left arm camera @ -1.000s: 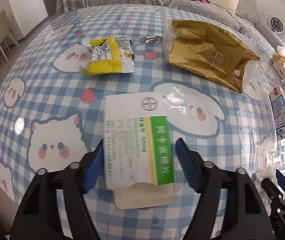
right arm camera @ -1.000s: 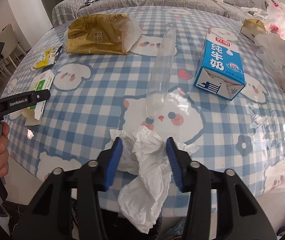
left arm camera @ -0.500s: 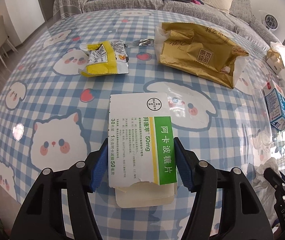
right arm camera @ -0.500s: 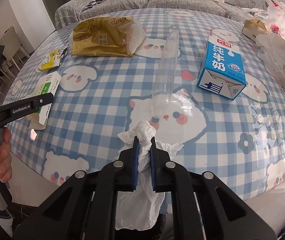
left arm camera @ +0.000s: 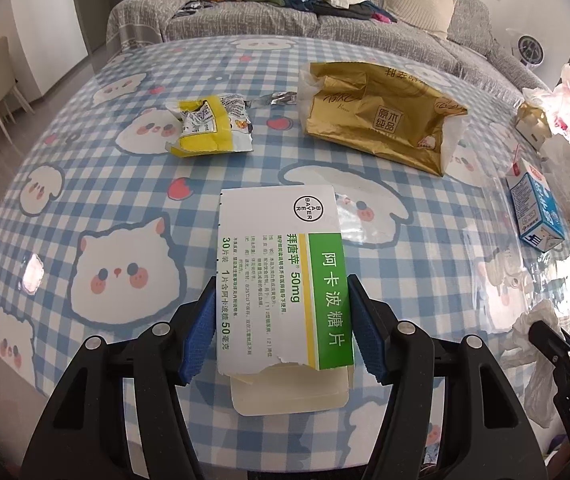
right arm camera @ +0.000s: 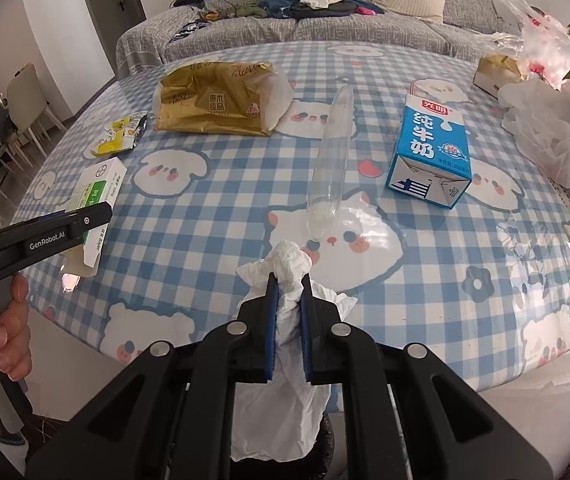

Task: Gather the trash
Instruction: 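Carry the medicine box and tissue down over the black bin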

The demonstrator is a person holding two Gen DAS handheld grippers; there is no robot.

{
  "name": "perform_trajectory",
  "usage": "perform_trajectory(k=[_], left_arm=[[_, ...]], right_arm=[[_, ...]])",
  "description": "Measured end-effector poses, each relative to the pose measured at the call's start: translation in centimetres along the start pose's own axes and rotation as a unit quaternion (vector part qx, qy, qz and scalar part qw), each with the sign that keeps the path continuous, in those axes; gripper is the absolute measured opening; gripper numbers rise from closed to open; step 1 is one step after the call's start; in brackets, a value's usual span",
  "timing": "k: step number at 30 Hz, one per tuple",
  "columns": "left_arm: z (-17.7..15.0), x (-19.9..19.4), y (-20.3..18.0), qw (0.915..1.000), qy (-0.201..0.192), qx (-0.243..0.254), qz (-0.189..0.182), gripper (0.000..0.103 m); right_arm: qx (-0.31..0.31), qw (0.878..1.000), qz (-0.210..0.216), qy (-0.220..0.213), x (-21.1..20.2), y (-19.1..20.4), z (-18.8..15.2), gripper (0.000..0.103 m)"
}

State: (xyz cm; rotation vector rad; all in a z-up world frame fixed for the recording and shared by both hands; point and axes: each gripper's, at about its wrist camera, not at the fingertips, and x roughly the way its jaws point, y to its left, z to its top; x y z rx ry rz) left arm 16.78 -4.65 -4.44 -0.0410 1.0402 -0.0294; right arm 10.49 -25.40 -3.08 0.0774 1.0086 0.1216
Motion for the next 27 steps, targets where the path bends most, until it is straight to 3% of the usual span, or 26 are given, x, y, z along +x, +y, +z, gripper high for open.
perform_trajectory(k=[18,27], left_arm=[[-5.1,-4.1,0.2,0.9999,-0.011,0.003,-0.009,0.060],[-8.2,-6.1,0.6,0.9997,-0.019,0.004,-0.016,0.060]], right_arm=[[-0.006,1.000,0.003,-0.028,-5.0,0.9,-5.0,0.009],[-0.006,0.999,0.006,-0.049,-6.6,1.3,-5.5,0.009]])
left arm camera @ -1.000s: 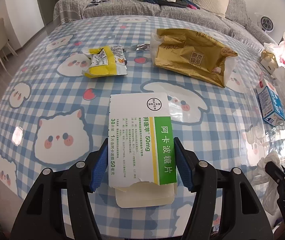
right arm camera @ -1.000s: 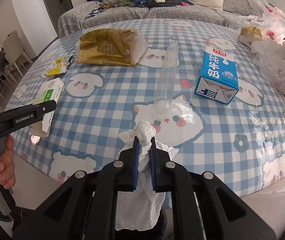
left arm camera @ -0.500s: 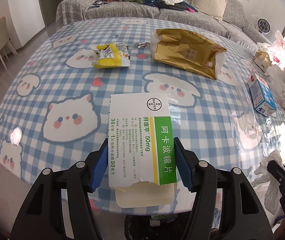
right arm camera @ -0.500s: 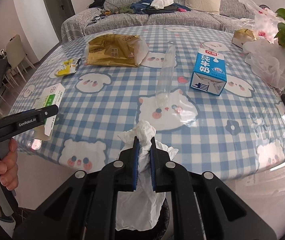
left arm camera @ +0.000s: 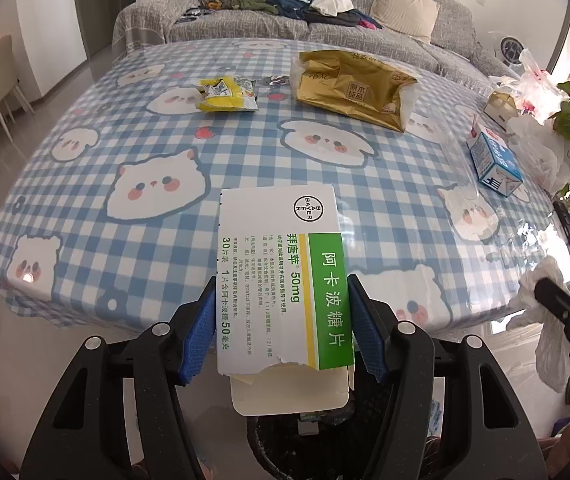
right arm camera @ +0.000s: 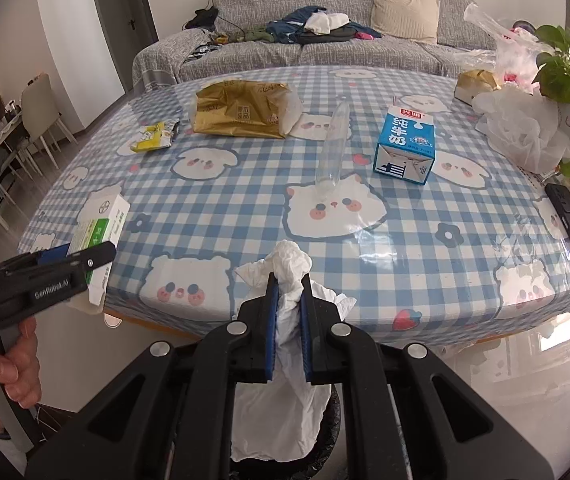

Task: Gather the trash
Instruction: 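Carry the medicine box and tissue down over the black bin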

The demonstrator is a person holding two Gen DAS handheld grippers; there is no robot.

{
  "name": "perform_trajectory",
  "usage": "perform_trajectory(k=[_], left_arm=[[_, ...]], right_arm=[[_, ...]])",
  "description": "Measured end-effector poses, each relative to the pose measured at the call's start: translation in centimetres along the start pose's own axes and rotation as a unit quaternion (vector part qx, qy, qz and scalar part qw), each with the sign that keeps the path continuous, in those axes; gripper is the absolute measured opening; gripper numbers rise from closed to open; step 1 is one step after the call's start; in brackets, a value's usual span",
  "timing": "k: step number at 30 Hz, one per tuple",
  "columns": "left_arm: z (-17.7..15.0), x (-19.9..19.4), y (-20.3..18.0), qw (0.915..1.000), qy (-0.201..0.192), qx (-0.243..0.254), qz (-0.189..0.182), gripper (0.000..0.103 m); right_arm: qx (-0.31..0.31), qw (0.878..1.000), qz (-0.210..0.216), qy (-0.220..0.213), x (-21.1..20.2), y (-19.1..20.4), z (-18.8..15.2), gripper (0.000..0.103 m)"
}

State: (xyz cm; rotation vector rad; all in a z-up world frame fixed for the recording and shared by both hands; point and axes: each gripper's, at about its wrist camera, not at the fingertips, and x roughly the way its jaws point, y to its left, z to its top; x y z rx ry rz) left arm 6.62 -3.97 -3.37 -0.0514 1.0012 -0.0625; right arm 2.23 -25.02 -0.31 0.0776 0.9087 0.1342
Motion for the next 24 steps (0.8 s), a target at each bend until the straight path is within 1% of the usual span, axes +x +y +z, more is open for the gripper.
perform_trajectory(k=[4,10,15,24], left_arm=[[-1.3,-0.7,0.3,1.0000,-0.003,0.001,0.000,0.060],[-2.4,-1.5,1.0,0.9999,-0.008,0.005,0.007,0.060],[-3.4,-2.0,1.6,0.9999,-0.007,-0.001,0.007,0.060],[-5.6,-2.6,1.0,0.9999,-0.008,0.004,0.006,0.060]], right_arm=[[-0.007,1.000,-0.002,-0.004,-0.6,0.4,-0.6,0.009],[-0.022,1.000,0.000,-0.003,-0.9,1.2,-1.4,0.009],[-0.025,1.000,-0.001,-0.002,-0.9,1.8,-2.2,0.009],[-0.026,1.000,0.005,-0.003,-1.5,2.6,-3.7,0.009]])
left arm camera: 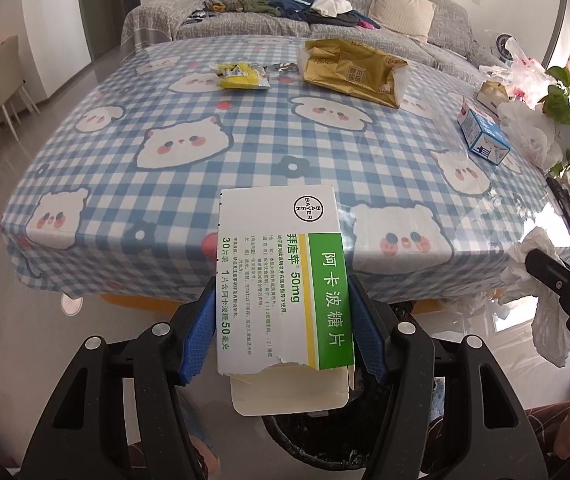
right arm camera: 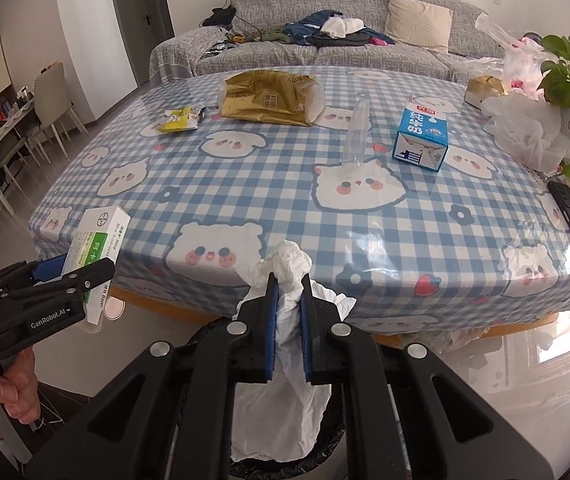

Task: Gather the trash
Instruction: 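Carry the medicine box and tissue down over the black bin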

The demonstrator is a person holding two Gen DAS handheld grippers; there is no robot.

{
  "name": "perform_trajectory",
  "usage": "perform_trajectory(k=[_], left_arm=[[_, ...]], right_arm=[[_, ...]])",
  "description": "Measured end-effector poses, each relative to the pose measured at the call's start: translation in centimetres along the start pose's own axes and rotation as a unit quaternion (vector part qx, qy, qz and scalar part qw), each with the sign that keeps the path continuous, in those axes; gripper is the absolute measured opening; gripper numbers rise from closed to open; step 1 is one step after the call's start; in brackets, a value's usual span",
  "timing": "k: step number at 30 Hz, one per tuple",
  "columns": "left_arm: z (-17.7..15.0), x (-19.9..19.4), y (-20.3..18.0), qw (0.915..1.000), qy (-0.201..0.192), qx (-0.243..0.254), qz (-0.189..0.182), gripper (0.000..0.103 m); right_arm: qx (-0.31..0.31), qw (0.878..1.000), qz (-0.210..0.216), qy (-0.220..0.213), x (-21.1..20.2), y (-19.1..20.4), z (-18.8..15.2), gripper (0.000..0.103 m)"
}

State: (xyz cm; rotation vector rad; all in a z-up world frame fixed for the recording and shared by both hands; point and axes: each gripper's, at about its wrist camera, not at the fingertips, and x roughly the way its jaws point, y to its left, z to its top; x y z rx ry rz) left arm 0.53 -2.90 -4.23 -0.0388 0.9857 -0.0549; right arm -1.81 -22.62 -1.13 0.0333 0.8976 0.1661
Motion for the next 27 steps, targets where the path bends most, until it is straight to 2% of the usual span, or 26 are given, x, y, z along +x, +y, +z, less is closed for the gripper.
perform_trajectory(k=[10,27], left_arm=[[-2.7,-1.3,-0.3,1.0000,-0.001,0.003,-0.005,0.060],[-7.0,-0.5,-0.3,0.9996,0.026,-0.003,-0.003,0.060]], right_arm=[[0.002,1.000,-0.001,0.004,-0.3,0.6,-1.8,0.009],[-0.001,0.999,-0.010,0.035,0.1,1.2,-6.2,0.009]])
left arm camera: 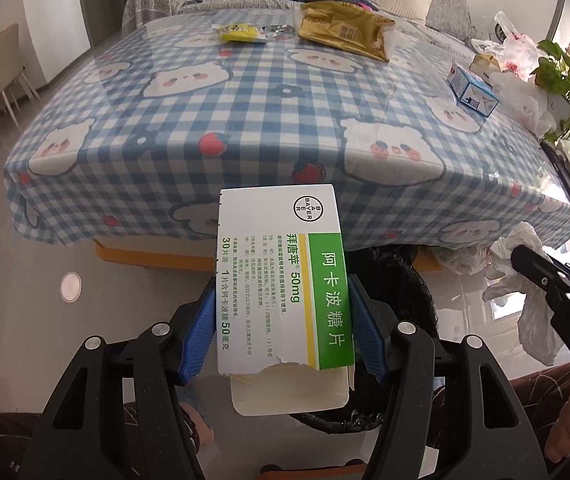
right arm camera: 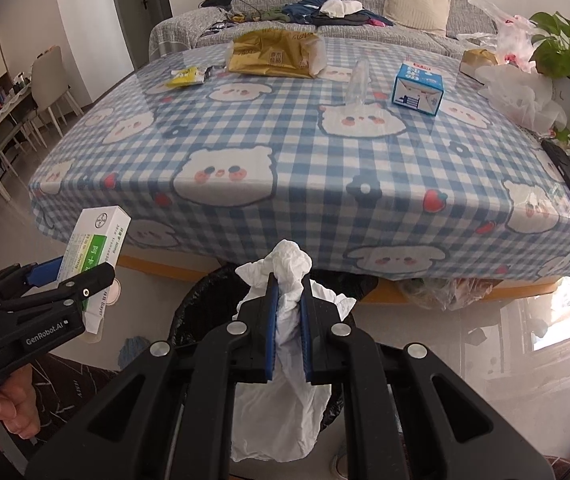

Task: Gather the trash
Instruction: 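Carry the medicine box and tissue down over the black bin, then open the left tool to drop the medicine box into the bin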

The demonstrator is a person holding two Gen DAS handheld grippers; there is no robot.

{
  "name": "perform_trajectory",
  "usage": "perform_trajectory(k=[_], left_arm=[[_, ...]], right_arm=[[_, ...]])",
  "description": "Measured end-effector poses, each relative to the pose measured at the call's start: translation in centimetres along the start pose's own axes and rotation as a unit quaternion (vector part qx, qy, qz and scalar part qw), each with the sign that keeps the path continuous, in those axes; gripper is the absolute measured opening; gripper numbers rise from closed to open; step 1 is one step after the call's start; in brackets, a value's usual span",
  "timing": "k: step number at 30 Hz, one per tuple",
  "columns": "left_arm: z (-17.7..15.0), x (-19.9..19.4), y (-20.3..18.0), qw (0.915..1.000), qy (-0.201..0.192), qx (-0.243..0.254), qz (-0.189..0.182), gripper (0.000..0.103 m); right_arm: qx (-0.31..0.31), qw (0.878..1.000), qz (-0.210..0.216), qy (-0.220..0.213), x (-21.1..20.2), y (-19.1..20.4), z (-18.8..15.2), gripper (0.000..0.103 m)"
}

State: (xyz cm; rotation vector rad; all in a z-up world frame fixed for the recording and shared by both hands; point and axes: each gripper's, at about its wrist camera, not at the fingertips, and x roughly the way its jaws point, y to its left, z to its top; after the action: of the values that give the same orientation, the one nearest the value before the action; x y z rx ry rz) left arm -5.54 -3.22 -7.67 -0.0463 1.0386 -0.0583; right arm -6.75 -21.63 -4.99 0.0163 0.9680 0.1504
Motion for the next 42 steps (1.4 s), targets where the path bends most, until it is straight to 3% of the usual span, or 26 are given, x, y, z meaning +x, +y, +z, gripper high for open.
perform_trajectory(k=[15,22,29,42], left_arm=[[-2.2,5.2,0.8,0.9986,0.043,-0.006,0.031,0.060],[-3.2,7.8,0.3,0.9968,0.067,0.001,0.043,0.060],[-3.8,9.2,-0.9,0.9970,0.071,0.006,0.030,0.060],[-5.9,12.8,-5.5,0.9942,0.088,0.058,0.023,0.060]], right_arm=[[0.024,0.997,-0.023,0.067,6.0,-1.5,-2.8,0.009],[0.025,0.997,-0.027,0.071,6.9,-1.8,-3.1,0.009],[0.031,0.996,-0.032,0.074,7.5,-2.5,-3.5,0.009],[0.060,0.994,-0.049,0.072,7.4,-4.5,-3.8,0.009]])
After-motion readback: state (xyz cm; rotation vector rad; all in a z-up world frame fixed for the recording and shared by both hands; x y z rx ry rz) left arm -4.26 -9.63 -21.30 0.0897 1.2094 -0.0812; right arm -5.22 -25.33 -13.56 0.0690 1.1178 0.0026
